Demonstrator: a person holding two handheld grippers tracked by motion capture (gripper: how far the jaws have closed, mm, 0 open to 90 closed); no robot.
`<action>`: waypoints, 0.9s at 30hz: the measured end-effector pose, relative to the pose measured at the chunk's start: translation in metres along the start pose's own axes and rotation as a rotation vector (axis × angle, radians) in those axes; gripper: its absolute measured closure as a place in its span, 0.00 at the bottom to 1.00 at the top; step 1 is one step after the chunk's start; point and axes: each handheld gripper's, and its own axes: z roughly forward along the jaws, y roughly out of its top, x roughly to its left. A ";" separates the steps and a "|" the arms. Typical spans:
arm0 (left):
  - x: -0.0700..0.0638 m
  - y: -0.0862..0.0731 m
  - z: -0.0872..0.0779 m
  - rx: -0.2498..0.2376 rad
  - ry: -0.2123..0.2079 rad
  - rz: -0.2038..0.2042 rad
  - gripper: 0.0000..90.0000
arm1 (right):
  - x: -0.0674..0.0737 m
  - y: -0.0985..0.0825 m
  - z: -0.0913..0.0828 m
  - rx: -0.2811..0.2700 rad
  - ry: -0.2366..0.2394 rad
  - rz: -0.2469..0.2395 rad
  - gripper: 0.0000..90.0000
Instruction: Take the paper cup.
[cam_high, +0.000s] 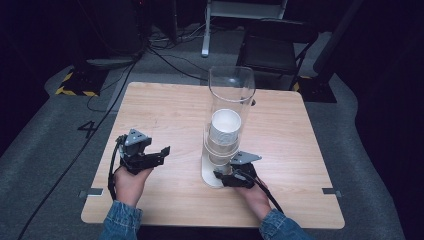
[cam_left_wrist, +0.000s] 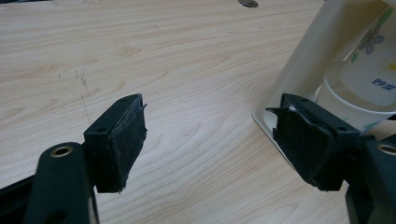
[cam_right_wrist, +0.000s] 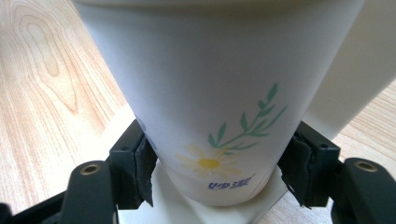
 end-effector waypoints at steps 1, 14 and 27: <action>0.000 0.000 0.000 0.000 0.000 0.000 0.28 | 0.000 0.000 -0.001 0.001 -0.002 -0.001 0.39; 0.001 0.007 0.009 -0.002 -0.018 0.001 0.28 | -0.001 -0.007 -0.019 0.018 -0.055 -0.031 0.39; -0.002 0.014 0.022 0.004 -0.044 0.010 0.28 | -0.013 -0.017 -0.037 0.020 -0.099 0.001 0.39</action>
